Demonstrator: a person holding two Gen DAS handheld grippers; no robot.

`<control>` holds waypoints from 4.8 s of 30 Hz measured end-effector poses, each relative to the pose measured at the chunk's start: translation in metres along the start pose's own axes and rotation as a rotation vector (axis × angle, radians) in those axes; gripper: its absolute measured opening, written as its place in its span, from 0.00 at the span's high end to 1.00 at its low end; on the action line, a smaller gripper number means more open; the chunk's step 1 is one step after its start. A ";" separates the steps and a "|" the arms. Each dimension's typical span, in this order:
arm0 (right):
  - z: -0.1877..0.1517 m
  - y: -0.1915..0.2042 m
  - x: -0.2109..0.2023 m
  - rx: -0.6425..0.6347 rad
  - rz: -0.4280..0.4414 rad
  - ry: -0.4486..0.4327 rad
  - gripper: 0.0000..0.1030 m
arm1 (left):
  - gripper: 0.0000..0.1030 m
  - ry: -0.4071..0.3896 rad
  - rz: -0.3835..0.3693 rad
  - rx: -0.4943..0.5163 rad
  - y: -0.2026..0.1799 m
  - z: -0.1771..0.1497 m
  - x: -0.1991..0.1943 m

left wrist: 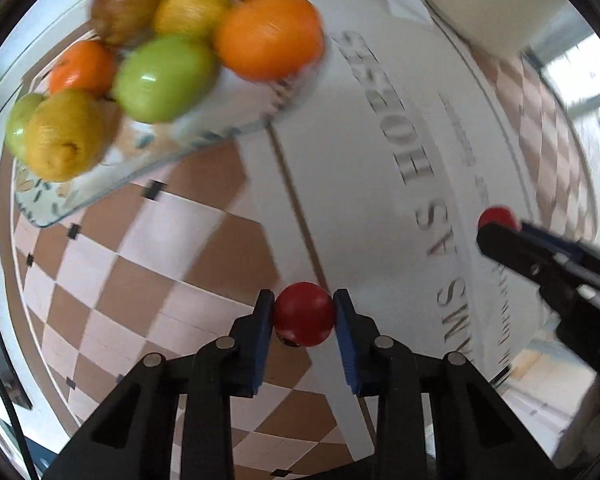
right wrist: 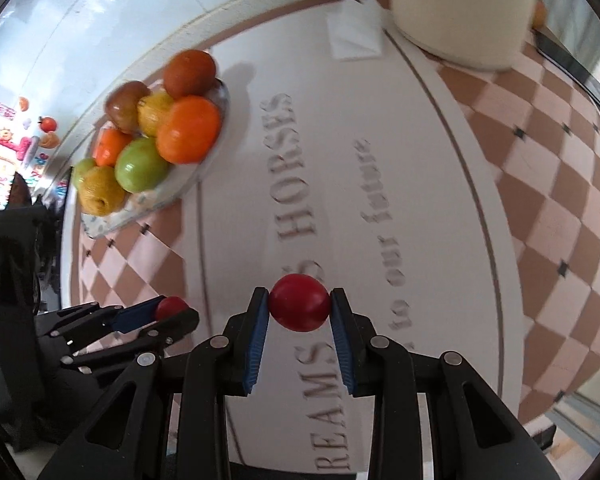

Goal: Organize fruits

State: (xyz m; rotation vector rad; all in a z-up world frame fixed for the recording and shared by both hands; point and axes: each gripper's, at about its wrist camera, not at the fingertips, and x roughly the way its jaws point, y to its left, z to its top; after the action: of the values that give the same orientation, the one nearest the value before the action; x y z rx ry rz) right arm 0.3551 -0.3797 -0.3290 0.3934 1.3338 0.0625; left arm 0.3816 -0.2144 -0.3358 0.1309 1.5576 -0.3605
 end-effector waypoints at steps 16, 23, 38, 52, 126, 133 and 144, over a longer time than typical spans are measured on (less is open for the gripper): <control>0.078 0.094 0.049 -0.169 0.130 0.020 0.68 | 0.73 0.021 -0.307 -0.449 0.112 0.074 -0.030; 0.083 0.110 0.067 -0.213 0.119 0.075 0.62 | 0.71 0.070 -0.292 -0.475 0.120 0.077 -0.020; 0.066 0.093 0.019 -0.170 0.023 0.010 0.12 | 0.47 -0.049 -0.107 -0.361 0.117 0.061 -0.074; 0.016 0.118 -0.088 -0.188 -0.115 -0.204 0.06 | 0.10 -0.284 0.181 -0.223 0.103 -0.012 -0.150; -0.126 0.163 -0.272 -0.275 -0.126 -0.542 0.02 | 0.00 -0.689 0.299 -0.269 0.067 -0.181 -0.304; -0.095 0.164 -0.244 -0.267 -0.144 -0.512 0.02 | 0.00 -0.643 0.303 -0.276 0.076 -0.151 -0.284; -0.078 0.164 -0.222 -0.255 -0.147 -0.482 0.02 | 0.00 -0.616 0.303 -0.293 0.086 -0.133 -0.274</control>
State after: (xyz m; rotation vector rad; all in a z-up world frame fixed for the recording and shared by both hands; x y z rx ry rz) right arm 0.2561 -0.2672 -0.0845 0.0818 0.8606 0.0124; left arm 0.2884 -0.0539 -0.0799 0.0198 0.9456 0.0721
